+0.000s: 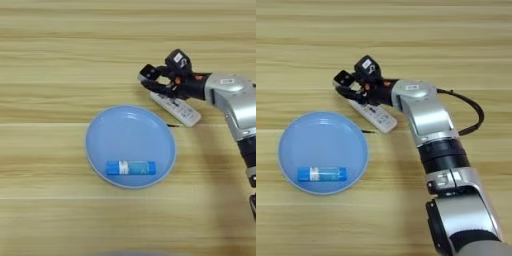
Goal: Move the objects on the table
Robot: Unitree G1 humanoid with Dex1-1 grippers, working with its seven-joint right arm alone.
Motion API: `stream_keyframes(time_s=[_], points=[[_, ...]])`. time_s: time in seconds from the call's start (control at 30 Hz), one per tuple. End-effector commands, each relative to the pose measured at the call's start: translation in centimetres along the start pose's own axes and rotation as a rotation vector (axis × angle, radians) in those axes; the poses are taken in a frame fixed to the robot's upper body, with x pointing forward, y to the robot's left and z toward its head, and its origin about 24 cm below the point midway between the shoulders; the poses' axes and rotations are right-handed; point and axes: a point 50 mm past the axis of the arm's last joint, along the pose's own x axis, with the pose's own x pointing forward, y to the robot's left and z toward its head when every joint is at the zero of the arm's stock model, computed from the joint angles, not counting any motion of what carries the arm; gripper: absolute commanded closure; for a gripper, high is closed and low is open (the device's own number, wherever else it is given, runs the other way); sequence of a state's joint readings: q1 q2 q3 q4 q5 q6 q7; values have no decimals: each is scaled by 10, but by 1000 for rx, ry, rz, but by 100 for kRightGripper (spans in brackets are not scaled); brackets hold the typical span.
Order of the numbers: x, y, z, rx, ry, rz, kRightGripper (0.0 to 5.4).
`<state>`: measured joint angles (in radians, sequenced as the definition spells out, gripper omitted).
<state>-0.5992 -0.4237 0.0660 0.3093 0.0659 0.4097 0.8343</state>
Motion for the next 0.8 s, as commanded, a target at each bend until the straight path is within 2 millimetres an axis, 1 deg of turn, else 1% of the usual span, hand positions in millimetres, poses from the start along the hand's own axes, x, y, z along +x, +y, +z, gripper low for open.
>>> stream_keyframes(time_s=[0.03,0.3,0.43,0.6,0.8], points=[[-21,-37,47,-123,-121,-149,293],[-39,-67,36,-97,-85,-262,293],[-48,-79,23,-68,-48,-316,293],[-56,-88,7,-39,-6,-361,293],[-59,-90,-13,-8,37,-376,293]])
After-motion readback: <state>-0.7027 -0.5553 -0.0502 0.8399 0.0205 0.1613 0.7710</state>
